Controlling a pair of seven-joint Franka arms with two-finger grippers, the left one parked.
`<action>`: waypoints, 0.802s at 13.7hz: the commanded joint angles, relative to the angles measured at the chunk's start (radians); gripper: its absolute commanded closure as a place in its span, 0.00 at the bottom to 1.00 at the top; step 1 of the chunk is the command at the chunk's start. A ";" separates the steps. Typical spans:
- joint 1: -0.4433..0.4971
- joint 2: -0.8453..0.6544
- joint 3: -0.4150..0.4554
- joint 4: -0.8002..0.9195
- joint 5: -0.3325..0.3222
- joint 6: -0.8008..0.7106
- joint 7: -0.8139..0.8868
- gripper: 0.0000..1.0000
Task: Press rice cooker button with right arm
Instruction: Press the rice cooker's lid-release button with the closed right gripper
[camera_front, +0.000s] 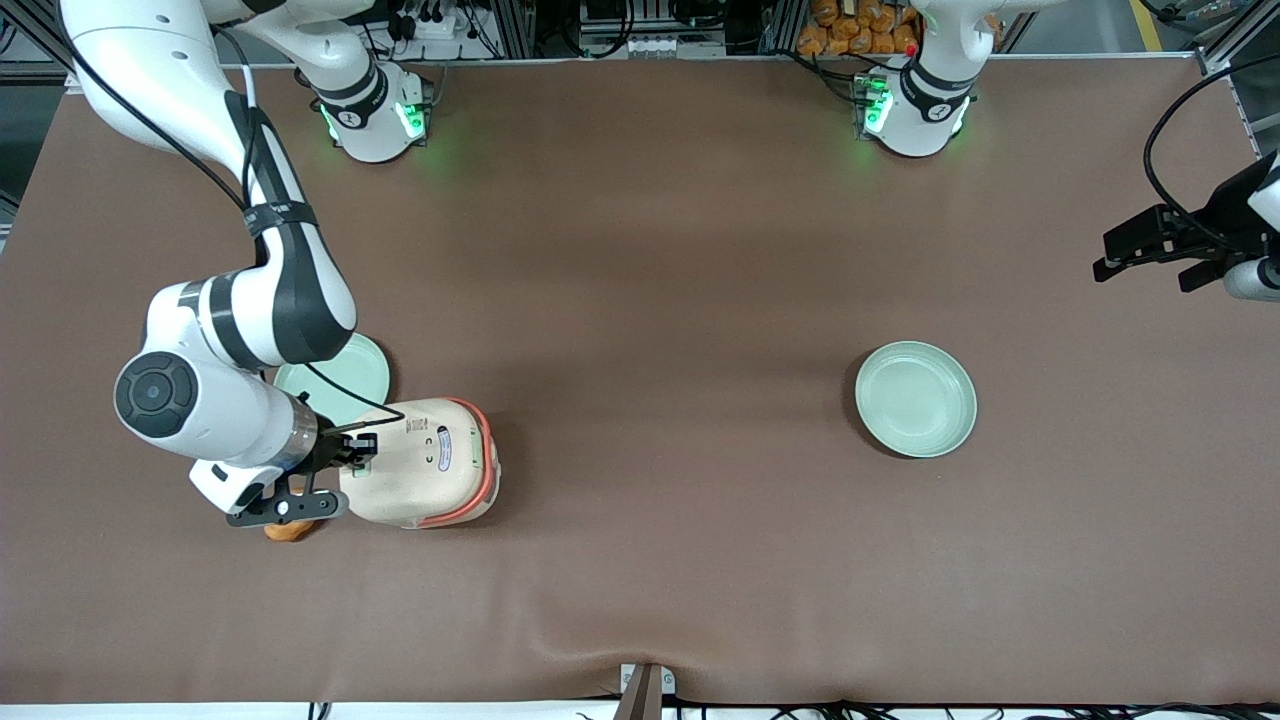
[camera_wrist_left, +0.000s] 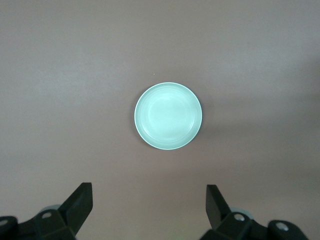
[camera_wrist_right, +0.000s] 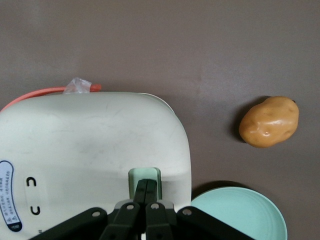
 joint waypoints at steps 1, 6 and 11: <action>-0.006 0.037 0.001 0.013 0.009 0.015 -0.013 0.97; -0.003 0.027 0.001 0.021 0.008 0.006 -0.013 0.94; -0.001 -0.010 0.006 0.030 0.029 -0.021 -0.008 0.91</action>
